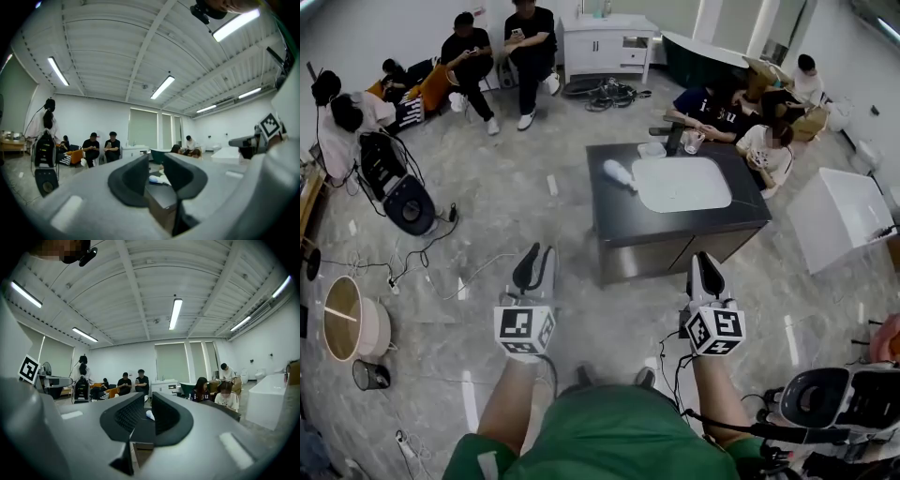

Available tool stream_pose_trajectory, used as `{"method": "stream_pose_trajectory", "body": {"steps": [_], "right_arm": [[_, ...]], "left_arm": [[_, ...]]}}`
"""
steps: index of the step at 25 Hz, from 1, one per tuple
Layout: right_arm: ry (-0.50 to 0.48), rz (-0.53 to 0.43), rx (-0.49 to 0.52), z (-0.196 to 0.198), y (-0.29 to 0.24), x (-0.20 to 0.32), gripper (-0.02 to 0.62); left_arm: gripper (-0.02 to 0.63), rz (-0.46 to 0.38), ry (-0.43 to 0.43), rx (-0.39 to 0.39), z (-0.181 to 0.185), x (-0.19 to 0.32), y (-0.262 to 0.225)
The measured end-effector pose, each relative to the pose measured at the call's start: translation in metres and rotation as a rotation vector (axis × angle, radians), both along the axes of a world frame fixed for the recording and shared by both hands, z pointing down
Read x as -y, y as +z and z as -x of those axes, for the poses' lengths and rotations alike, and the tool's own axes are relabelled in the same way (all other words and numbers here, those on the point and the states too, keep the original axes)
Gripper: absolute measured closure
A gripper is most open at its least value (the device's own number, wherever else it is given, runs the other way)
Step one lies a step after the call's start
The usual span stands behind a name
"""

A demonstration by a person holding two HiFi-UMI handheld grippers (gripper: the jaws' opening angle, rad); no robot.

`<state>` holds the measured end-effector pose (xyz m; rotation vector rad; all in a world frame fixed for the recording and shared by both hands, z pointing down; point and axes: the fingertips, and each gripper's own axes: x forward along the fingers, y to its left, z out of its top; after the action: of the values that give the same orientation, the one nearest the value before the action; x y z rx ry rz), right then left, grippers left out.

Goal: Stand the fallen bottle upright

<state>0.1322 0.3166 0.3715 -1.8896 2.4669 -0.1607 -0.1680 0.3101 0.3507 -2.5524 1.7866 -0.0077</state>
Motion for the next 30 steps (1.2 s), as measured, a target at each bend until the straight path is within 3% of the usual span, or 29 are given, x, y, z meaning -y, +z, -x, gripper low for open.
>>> {"method": "stream_pose_trajectory", "body": {"steps": [8,15,23,30], "right_arm": [[0.038,0.006,-0.008,0.045,0.002,-0.003,0.545],[0.009,0.057,-0.013,0.056,0.018,0.023,0.541],[-0.061,0.067,0.026,0.050,0.026,0.108,0.541],[-0.114,0.077,0.049,0.027,0.029,0.200,0.541]], "left_arm": [[0.502,0.015,0.040,-0.043,0.048,0.011,0.013],[0.500,0.044,0.062,-0.047,0.047,0.038,0.023],[0.500,0.048,0.020,-0.017,0.035,0.105,0.021],[0.500,0.063,-0.010,-0.008,0.002,0.181,0.022]]}}
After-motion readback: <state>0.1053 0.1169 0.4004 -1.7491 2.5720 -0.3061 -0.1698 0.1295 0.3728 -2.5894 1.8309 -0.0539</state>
